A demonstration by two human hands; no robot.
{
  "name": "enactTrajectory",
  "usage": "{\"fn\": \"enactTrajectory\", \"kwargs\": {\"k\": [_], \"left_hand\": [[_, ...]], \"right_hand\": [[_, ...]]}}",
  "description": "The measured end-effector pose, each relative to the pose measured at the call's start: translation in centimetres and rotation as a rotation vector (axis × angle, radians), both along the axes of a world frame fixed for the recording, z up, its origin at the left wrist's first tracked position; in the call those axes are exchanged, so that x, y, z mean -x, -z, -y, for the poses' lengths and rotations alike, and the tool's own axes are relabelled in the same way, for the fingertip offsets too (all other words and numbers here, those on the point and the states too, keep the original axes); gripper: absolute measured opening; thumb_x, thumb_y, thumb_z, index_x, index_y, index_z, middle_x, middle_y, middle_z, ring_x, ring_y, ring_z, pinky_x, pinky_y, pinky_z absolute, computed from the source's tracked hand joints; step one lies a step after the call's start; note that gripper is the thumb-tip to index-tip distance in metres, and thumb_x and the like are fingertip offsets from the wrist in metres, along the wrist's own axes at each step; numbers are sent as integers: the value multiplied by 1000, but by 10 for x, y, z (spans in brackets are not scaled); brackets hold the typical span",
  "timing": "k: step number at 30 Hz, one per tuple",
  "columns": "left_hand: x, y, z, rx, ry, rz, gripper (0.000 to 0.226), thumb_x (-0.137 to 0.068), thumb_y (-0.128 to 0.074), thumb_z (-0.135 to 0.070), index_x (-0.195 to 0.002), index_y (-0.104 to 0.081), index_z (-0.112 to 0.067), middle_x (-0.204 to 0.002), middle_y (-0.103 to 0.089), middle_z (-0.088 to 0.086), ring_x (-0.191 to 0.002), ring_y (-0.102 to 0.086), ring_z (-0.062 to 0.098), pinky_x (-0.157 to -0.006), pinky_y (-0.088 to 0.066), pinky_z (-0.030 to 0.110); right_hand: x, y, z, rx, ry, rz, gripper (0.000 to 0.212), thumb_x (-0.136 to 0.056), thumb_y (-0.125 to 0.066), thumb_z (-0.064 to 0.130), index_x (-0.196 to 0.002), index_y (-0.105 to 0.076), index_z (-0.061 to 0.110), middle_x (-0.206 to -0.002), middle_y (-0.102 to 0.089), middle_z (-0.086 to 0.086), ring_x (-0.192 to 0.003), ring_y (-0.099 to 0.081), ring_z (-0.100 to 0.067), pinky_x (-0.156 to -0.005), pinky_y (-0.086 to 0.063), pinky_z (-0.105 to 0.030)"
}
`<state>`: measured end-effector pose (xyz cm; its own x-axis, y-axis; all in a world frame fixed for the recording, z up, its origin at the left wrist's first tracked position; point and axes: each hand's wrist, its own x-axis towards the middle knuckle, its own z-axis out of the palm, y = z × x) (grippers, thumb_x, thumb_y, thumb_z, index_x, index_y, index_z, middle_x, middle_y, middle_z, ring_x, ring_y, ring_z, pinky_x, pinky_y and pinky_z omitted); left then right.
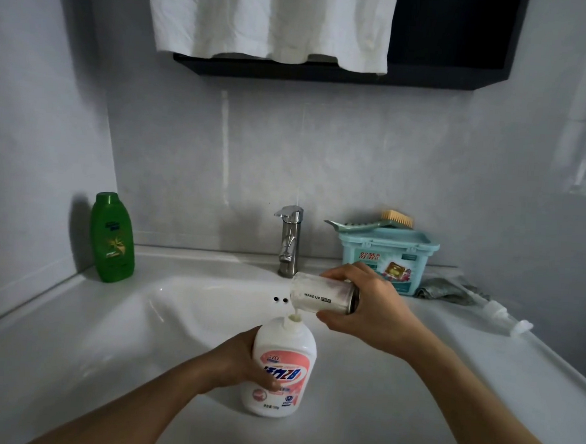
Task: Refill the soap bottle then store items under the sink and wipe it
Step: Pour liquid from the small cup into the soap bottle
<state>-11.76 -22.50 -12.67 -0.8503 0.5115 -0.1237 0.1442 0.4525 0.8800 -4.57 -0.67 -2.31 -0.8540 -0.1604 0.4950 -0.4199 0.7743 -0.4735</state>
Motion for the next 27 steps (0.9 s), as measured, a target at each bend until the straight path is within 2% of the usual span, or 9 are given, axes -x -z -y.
{"fn": "enactTrajectory", "kwargs": {"k": [4,9,14,23,27], "left_hand": [[-1,-1,0,8,-7,-3,65,-58,-89,-10,-114,-60,-28,-104,-74,-5,-102,-68,14,-96,-52,42],[-1,-1,0,-10,1,8,72,-48,-91,-21,-114,-61,-27,-104,-74,-5,-103,-68,16,-96,-53,42],[-1,-2,-1,9,-4,-4,63,-61,-88,-8,-114,-60,-28,-104,-74,-6,-99,-69,11,-93,-54,36],[0,-1,-1,15,-7,-4,65,-59,-89,-9,-115,-60,-26,-105,-74,-5,-100,-68,13,-94,-54,39],[0,0,-1,-1,-12,-11,65,-61,-87,-4,-116,-60,-25,-104,-74,-4,-100,-69,13,-92,-55,35]], "right_hand": [[-1,0,0,-3,2,-1,52,-69,-79,30,-115,-55,27,-93,-41,23,-83,-46,8,-69,-36,1],[-1,0,0,-10,9,5,53,-70,-79,30,-116,-54,28,-94,-41,24,-83,-46,8,-70,-37,1],[0,0,0,15,8,13,58,-69,-79,29,-120,-50,27,-105,-46,15,-85,-47,8,-66,-39,3],[0,0,0,63,-3,9,52,-68,-80,26,-107,-45,30,-106,-51,13,-85,-51,8,-66,-42,-1],[0,1,0,61,-8,6,51,-69,-80,26,-106,-46,30,-103,-51,16,-86,-53,6,-68,-45,-4]]}}
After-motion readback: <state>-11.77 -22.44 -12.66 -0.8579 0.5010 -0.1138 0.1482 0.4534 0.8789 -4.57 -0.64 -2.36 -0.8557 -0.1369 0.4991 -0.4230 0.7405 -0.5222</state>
